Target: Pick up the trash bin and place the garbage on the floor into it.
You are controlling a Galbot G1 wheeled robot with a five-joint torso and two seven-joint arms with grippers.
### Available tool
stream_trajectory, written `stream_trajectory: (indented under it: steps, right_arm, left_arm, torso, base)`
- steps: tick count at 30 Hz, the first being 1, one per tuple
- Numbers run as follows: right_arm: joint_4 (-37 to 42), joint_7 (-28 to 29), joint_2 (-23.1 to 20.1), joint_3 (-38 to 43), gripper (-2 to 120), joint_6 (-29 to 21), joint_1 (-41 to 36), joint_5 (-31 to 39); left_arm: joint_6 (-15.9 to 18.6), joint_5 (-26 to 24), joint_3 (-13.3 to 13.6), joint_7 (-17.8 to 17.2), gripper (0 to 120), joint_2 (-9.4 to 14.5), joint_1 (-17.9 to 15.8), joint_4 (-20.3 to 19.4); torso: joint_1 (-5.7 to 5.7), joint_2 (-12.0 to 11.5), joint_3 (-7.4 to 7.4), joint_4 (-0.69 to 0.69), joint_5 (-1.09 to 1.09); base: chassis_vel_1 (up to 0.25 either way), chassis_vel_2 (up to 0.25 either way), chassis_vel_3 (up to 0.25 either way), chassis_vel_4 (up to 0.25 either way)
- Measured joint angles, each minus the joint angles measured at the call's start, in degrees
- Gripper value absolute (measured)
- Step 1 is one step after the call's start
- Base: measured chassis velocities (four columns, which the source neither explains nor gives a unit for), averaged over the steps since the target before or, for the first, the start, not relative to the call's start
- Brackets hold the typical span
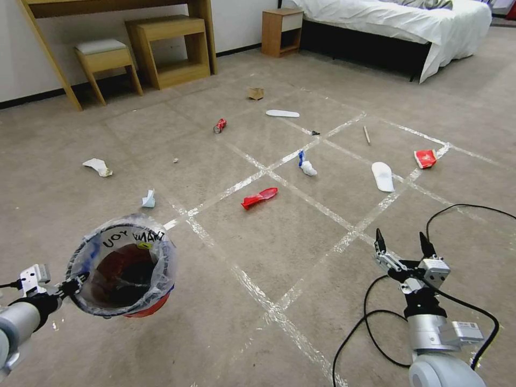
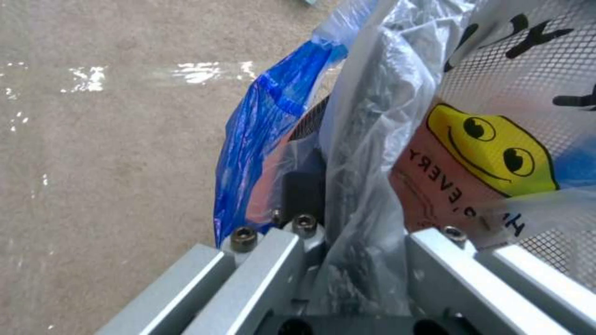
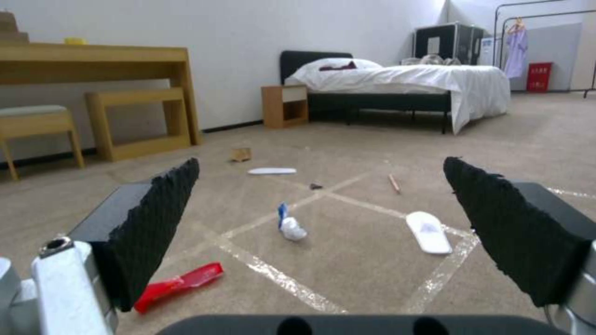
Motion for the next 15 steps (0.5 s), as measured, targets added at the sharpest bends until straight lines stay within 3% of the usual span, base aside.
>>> stream_trajectory:
  steps: [15]
  right_arm:
    - [-0.09, 0.0, 0.39, -0.06, 100, 0.11, -0.04, -0.62]
  left_arm:
    - [-0.09, 0.34, 0.16, 0.15, 0, 0.02, -0.04, 0.14]
  torso:
    - [0.0, 0.0, 0.0, 0.0, 0.0]
  base:
    - [-0.059, 0.063, 0.056, -0.052]
